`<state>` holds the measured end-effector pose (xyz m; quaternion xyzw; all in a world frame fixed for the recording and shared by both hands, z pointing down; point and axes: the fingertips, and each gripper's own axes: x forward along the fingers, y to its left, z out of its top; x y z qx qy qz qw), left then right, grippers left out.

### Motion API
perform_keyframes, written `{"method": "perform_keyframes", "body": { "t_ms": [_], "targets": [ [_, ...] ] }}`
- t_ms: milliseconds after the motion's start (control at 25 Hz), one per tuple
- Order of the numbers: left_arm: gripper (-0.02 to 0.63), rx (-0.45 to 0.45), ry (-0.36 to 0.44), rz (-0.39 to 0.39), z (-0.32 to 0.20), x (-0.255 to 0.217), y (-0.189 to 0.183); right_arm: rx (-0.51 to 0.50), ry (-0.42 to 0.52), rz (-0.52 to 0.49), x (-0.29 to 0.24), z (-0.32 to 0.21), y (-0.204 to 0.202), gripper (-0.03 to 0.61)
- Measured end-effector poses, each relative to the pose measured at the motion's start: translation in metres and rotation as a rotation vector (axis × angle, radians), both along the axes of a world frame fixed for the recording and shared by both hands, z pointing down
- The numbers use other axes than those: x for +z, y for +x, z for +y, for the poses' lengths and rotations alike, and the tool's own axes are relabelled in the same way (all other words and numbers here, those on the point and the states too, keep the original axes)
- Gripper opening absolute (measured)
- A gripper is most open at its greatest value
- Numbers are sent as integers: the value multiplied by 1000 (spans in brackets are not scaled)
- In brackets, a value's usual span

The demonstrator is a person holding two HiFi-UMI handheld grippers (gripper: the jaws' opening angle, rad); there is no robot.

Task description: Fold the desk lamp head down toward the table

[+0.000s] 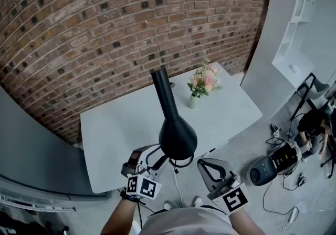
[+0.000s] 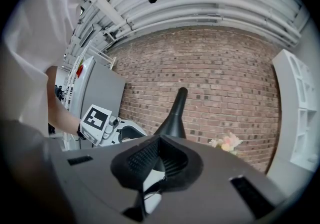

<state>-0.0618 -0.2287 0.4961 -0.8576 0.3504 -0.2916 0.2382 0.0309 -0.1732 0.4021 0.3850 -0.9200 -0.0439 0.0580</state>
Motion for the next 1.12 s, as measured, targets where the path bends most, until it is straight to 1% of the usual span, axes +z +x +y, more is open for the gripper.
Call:
{"method": "perform_keyframes", "body": {
  "t_ms": [320, 480, 640, 800, 920, 1120],
  "targets": [
    [195, 11, -3, 13, -3, 3, -1, -6, -4, 13, 5, -7, -3, 18],
    [195, 11, -13, 18, -2, 1, 0, -11, -12, 2, 3, -9, -6, 18],
    [195, -9, -51, 57, 0, 2, -3, -29, -12, -5, 3, -10, -9, 18],
    [195, -40, -63, 82, 4, 2, -9, -47, -19, -5, 3, -10, -12, 18],
    [195, -69, -75, 132, 5, -2, -13, -63, -17, -7, 2, -9, -13, 18],
    [195, -131, -88, 260, 6, -15, -23, -87, -9, -10, 0, -6, -13, 18]
  ]
}}
